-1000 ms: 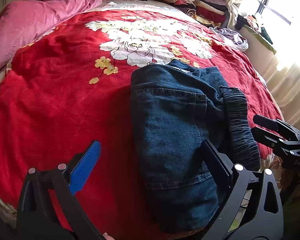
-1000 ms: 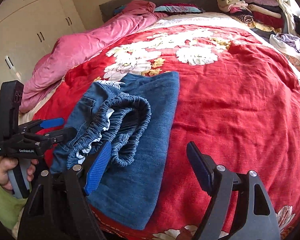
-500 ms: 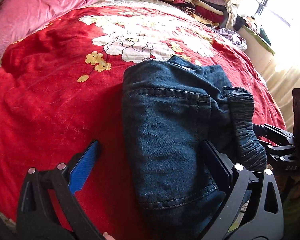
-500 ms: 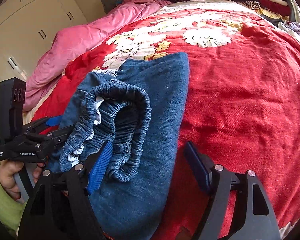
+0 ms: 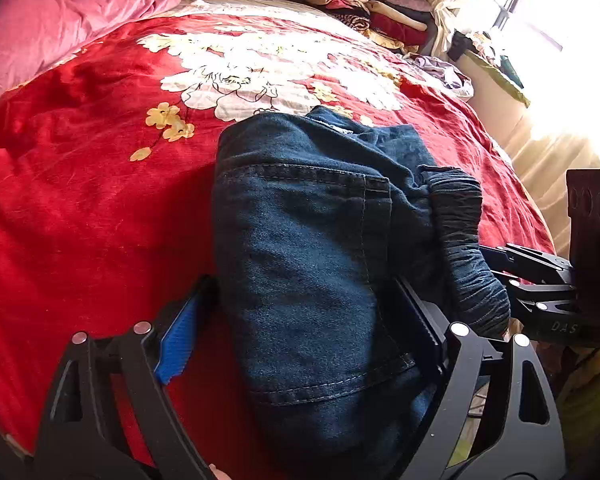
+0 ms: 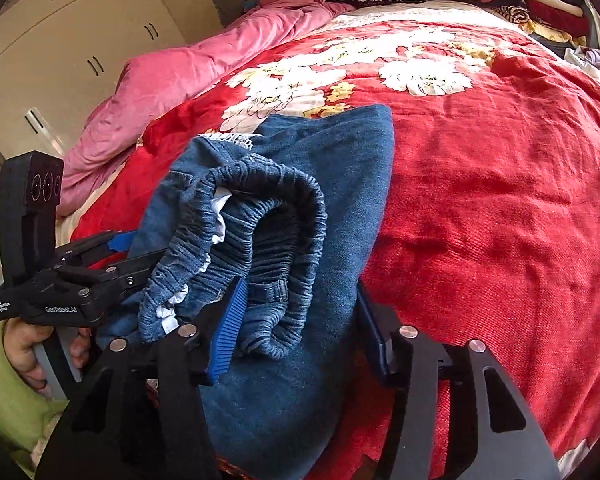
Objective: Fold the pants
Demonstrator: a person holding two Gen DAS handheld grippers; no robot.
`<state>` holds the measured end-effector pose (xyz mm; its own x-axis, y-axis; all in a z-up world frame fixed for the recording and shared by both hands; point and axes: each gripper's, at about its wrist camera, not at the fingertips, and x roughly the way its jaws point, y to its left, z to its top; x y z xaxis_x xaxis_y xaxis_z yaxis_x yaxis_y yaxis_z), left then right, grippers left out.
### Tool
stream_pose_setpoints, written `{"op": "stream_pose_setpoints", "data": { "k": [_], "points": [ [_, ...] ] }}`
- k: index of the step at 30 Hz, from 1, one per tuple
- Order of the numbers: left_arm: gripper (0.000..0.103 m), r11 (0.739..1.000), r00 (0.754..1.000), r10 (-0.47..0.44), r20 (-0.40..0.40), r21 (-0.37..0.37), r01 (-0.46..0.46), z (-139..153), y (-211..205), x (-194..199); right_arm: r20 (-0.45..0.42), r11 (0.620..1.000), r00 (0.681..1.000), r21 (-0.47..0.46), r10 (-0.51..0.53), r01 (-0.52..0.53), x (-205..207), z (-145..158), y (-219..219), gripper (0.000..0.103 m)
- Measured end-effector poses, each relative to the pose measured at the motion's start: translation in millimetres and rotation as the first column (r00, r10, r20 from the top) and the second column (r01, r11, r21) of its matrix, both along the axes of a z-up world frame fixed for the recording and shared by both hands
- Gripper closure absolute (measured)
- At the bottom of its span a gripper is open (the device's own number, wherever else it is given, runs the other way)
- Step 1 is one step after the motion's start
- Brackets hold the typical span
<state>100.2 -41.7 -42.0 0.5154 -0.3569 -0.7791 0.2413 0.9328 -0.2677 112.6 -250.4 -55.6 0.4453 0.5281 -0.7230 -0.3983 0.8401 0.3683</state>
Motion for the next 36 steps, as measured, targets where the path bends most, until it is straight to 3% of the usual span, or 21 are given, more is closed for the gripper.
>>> {"op": "stream_pose_setpoints", "data": {
  "k": [12, 16, 18, 36],
  "points": [
    [0.024, 1.000, 1.000, 0.004, -0.003, -0.011, -0.004, -5.3, -4.7, 6.7, -0.018, 0.999, 1.000, 0.030, -0.010, 0.011, 7.8, -6.0, -0.3, 0.049],
    [0.043, 1.000, 1.000, -0.006, 0.013, -0.023, 0.006, -4.5, -6.8, 6.7, -0.004, 1.000, 1.000, 0.023, -0.005, 0.005, 9.3, -7.1, 2.5, 0.052],
    [0.051, 0.999, 1.000, -0.020, 0.020, -0.033, 0.020, -2.6, -8.7, 4.2, 0.012, 1.000, 1.000, 0.024, 0.004, -0.004, 6.1, -4.5, 5.2, 0.061],
    [0.063, 1.000, 0.997, -0.024, 0.074, 0.005, 0.024, 18.8, -18.1, -12.5, 0.130, 1.000, 0.991, -0.009, 0.024, -0.023, -17.5, 23.7, 12.2, 0.073]
  ]
}}
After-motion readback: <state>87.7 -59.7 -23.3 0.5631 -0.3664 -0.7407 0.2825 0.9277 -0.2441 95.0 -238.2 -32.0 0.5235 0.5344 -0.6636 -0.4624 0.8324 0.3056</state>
